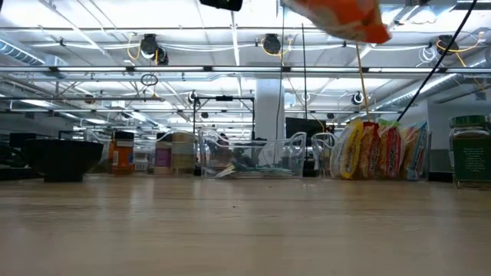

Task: Pick & Place Food Item
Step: Put the orange noodle pack into the right transparent bin

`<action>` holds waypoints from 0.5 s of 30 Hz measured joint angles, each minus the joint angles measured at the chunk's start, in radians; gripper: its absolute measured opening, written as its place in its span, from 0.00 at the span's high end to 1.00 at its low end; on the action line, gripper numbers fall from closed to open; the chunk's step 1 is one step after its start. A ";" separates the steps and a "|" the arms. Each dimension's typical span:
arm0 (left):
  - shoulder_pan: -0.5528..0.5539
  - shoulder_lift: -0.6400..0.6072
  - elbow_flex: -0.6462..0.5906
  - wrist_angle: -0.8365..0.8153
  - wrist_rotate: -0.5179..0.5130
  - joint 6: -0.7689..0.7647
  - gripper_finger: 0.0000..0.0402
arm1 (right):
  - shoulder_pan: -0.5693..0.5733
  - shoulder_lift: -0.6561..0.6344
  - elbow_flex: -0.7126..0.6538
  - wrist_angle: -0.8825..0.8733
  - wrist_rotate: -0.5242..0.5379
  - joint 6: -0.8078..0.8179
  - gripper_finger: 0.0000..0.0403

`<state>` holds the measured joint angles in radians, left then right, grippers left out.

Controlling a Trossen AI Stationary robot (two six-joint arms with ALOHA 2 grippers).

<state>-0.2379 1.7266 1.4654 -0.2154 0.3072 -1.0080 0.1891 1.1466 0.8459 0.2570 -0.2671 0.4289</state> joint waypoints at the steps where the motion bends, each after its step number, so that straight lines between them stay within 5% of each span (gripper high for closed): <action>1: 0.000 0.008 0.000 0.005 0.007 0.000 1.00 | 0.000 0.012 0.000 -0.005 -0.018 0.003 0.62; 15: 0.016 0.015 -0.001 0.009 0.059 0.006 1.00 | 0.008 0.157 0.000 0.077 -0.109 0.020 0.62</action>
<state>-0.2215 1.7416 1.4647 -0.2065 0.3663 -1.0020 0.1975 1.3032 0.8455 0.3344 -0.3763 0.4491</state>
